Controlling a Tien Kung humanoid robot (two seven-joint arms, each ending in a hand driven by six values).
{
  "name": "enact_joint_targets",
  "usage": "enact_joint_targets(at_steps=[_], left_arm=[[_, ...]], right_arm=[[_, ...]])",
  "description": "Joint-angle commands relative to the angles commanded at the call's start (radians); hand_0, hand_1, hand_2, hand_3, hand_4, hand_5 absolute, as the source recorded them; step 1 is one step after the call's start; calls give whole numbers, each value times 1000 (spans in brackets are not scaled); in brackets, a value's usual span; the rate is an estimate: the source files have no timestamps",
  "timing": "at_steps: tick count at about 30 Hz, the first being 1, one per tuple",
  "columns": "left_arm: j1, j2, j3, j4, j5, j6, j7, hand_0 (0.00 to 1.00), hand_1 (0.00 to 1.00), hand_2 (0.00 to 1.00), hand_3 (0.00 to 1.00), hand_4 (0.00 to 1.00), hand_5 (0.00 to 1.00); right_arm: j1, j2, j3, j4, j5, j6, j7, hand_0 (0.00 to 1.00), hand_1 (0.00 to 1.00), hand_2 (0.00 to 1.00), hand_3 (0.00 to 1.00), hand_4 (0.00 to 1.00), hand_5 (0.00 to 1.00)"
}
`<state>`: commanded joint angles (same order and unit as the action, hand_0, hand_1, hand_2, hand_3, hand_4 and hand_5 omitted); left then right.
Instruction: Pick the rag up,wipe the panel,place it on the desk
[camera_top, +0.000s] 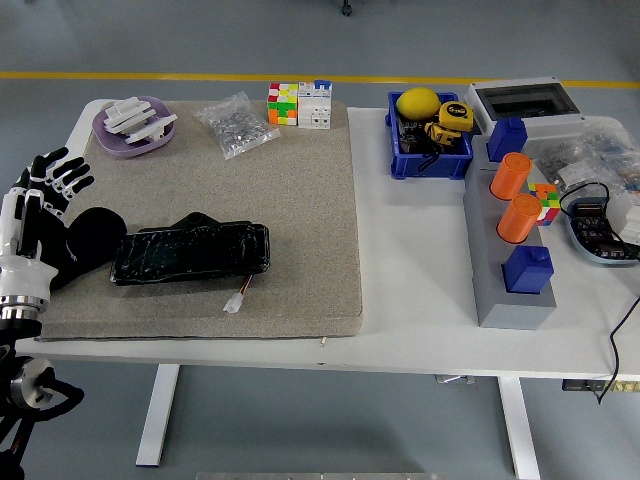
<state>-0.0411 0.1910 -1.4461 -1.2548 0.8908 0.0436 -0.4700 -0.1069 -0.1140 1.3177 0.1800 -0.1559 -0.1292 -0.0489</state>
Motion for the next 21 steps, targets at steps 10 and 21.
enact_joint_targets(at_steps=[10, 21], left_arm=[[10, -1, -28, 6, 59, 12, 3, 650, 679, 638, 649, 755, 669], [13, -8, -44, 14, 78, 25, -4, 657, 682, 637, 645, 762, 665]], right_arm=[[7, 0, 25, 0, -22, 0, 1, 536, 606, 653, 582, 998, 479], [4, 3, 16, 0, -10, 1, 2, 536, 606, 654, 582, 998, 481]])
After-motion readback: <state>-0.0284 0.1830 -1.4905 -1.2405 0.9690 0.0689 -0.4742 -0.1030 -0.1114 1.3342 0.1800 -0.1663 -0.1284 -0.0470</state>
